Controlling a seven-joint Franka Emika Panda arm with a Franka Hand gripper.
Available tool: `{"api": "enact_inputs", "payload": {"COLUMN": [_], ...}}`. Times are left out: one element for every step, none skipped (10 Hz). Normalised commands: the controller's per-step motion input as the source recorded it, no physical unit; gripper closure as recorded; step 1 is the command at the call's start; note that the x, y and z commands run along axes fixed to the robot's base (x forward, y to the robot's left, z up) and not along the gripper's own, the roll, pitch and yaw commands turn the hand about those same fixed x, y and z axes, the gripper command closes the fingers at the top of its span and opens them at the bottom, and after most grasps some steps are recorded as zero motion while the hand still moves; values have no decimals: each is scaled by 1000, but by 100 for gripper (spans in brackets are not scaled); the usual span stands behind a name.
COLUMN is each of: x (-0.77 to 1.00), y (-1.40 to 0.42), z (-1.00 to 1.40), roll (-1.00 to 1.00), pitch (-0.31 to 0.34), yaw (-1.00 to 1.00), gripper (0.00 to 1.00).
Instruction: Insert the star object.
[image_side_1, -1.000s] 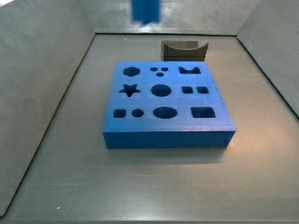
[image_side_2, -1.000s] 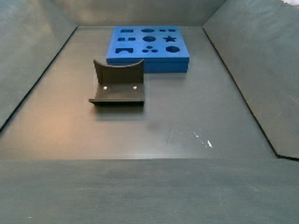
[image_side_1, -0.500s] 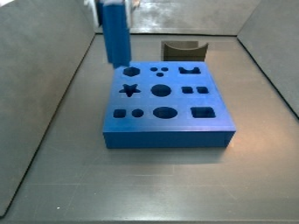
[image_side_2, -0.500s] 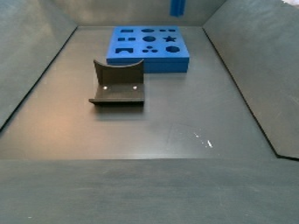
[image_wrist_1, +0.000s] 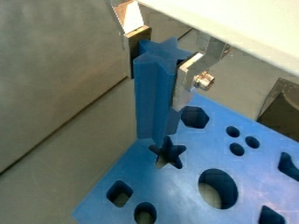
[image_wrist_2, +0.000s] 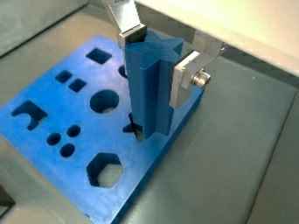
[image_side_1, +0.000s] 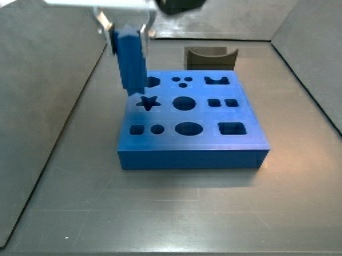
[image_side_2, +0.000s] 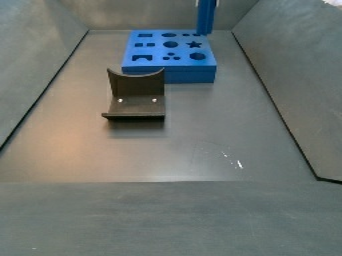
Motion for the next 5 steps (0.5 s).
{"api": "enact_inputs", "payload": {"x": [154,86,57,14,11], "y": [0,0,0,3,0], "z": [-643,-506,-454,-454,-560], "roll": [0,-16,0,0,30], "pitch": [0,0,0,0,0], "yaw": [-60,-57,-17,0,57], "gripper": [100,100,100,100,100]}}
